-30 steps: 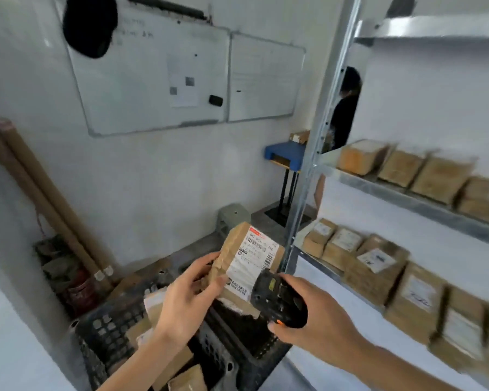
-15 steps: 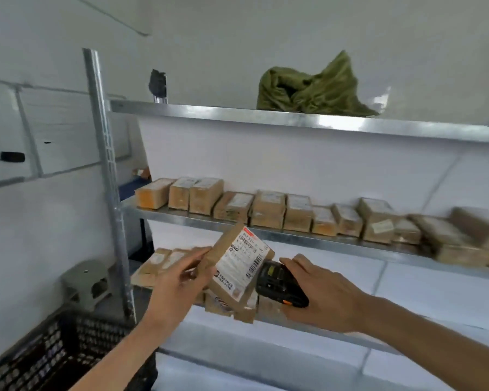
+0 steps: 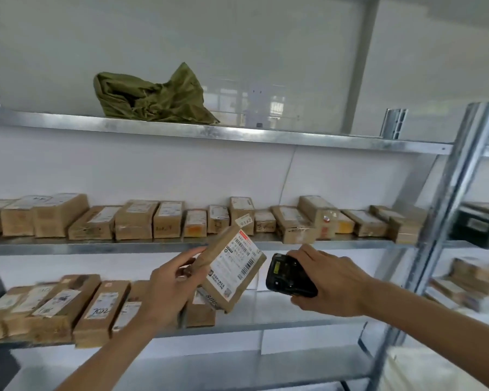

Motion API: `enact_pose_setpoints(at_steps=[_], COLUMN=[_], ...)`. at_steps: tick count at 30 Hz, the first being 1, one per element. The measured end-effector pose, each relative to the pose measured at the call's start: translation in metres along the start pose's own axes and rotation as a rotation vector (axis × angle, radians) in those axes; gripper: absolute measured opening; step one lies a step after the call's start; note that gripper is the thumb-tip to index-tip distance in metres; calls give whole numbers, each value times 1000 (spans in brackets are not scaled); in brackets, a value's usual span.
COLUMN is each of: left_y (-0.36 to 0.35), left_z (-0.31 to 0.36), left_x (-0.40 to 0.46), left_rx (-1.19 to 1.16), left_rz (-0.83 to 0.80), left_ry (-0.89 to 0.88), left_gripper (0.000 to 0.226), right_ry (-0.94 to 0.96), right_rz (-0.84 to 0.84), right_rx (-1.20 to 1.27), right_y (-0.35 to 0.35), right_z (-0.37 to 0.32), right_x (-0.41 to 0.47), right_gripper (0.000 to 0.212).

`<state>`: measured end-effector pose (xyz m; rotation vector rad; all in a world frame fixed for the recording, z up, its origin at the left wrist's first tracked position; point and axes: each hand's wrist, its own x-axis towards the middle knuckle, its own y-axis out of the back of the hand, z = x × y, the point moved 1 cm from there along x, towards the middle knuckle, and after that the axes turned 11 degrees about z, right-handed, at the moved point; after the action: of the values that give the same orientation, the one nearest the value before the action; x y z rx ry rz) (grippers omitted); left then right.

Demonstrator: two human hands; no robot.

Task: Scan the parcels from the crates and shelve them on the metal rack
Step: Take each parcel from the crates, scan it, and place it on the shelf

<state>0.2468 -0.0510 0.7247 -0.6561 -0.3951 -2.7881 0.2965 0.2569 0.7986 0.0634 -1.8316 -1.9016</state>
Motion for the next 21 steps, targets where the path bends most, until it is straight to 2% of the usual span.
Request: enact_pose_setpoints(at_steps=[8,21], left_y=[-52,-69], left_z=[28,31], left_x=[10,18], left_rx=[-105,-141], left_rz=[-58,-119], left_ry=[-32,-23], left_gripper=[41,38], right_ry=[-79,-114], right_rz=[-11,-9], right_rx=[-99,-146], right_y=[11,19], right_z=[42,53], right_x=[-23,-33], right_gripper=[72,70])
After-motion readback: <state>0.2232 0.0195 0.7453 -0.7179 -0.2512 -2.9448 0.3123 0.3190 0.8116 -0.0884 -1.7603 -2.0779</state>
